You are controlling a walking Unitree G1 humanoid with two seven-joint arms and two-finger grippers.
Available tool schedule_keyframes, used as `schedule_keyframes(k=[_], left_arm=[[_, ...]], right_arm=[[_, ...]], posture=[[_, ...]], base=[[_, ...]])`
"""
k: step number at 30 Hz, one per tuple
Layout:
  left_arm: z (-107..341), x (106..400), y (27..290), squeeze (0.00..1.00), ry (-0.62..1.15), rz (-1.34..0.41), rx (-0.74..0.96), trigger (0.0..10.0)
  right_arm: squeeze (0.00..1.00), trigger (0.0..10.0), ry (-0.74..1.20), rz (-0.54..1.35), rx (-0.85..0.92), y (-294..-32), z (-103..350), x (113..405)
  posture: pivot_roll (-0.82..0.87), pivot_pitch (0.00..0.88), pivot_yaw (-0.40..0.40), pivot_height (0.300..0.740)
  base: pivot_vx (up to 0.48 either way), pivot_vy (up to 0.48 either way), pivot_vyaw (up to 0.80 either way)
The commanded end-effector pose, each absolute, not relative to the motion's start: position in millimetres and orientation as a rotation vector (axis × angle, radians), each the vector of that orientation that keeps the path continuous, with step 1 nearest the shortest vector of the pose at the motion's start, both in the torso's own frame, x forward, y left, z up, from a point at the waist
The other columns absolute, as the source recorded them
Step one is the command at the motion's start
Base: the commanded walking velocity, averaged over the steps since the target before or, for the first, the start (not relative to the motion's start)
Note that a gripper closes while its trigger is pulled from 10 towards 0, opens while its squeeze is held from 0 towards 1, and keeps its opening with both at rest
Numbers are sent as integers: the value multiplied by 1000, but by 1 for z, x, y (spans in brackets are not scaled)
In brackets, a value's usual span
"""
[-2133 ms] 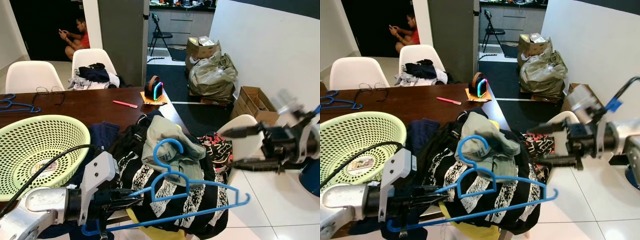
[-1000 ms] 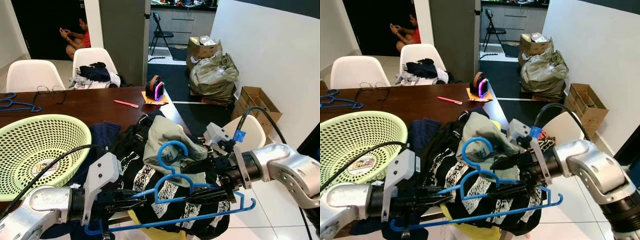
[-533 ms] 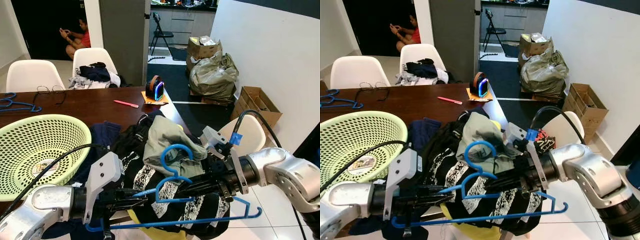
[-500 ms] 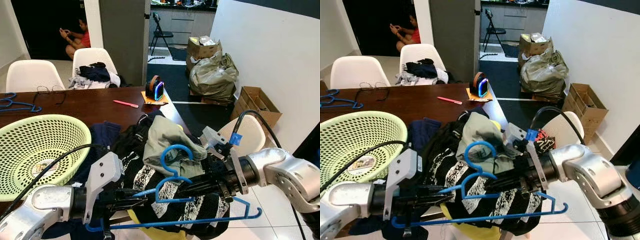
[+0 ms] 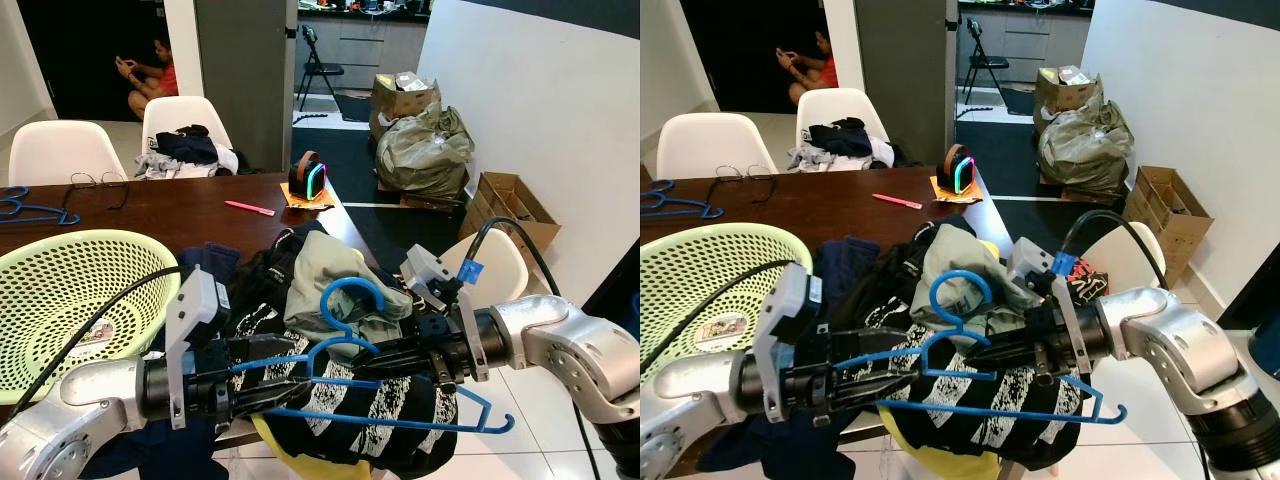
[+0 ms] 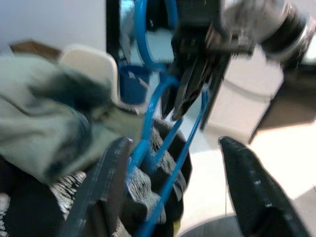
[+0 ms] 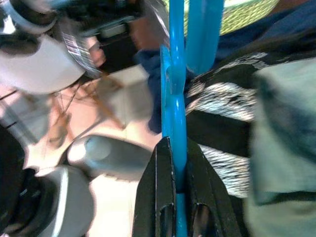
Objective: Hang hanger
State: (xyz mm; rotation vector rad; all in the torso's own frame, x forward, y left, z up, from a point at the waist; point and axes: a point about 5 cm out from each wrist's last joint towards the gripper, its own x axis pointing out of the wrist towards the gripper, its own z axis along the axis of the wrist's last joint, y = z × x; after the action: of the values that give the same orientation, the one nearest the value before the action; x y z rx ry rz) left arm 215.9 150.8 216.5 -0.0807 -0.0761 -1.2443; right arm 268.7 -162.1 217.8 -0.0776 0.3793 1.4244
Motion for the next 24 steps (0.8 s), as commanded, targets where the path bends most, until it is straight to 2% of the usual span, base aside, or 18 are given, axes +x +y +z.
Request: schedule_keyframes(k=[1,6,9,10,12,13,15,16,17,18,19,20,21,24], left_arm=[[244,214,158,1000,-221,-1234,-125,10000],[292,208,173,1000,-492,-1212,-263,10000],[298,207,176,1000,-532,-1199,-276,10000],[306,209,182,1000,-584,-1152,-272,10000],[308,209,183,1000,-593,-1141,-270,10000],[309,211,186,1000,-597,-1116,-262,10000],[306,229,192,1000,-551,-933,-204,10000],[306,229,192,1000,-551,-933,-204,10000],[301,238,193,1000,-515,-847,-143,10000],[290,251,194,690,-446,-740,-76,10000],[290,251,194,690,-446,-740,-76,10000],[275,263,194,0,-380,-644,-44,10000],[254,276,191,0,-304,-548,-4,10000],[234,280,179,0,-253,-514,39,10000]], right_arm=[[0,0,276,1367,-44,-174,232,277],[0,0,81,1204,49,-199,258,298],[0,0,45,1167,65,-205,262,302],[0,0,1,1037,62,-218,267,312],[0,0,-4,1006,58,-221,267,314],[0,0,-5,937,44,-227,265,318],[0,0,-47,664,62,-252,265,335],[0,0,-47,664,62,-252,265,335],[0,0,-82,569,101,-261,267,340],[0,5569,-124,440,174,-275,269,345],[0,5569,-124,440,174,-275,269,345],[0,10000,-144,306,224,-291,266,347],[0,10000,-157,157,281,-308,257,347],[0,10000,-163,55,297,-318,247,343]], posture=[[63,0,-66,740],[69,0,-69,740],[69,0,-68,740],[71,0,-69,740],[71,0,-69,740],[69,0,-67,740],[64,0,-65,740],[64,0,-65,740],[64,0,-65,740],[66,0,-64,740],[66,0,-64,740],[61,0,-60,740],[61,0,-60,740],[48,0,-50,740]], base=[[0,0,0],[0,0,0],[0,0,0],[0,0,0],[0,0,0],[0,0,0],[0,0,0],[0,0,0],[0,0,0],[0,0,0],[0,0,0],[0,0,0],[0,0,-700],[0,0,-725]])
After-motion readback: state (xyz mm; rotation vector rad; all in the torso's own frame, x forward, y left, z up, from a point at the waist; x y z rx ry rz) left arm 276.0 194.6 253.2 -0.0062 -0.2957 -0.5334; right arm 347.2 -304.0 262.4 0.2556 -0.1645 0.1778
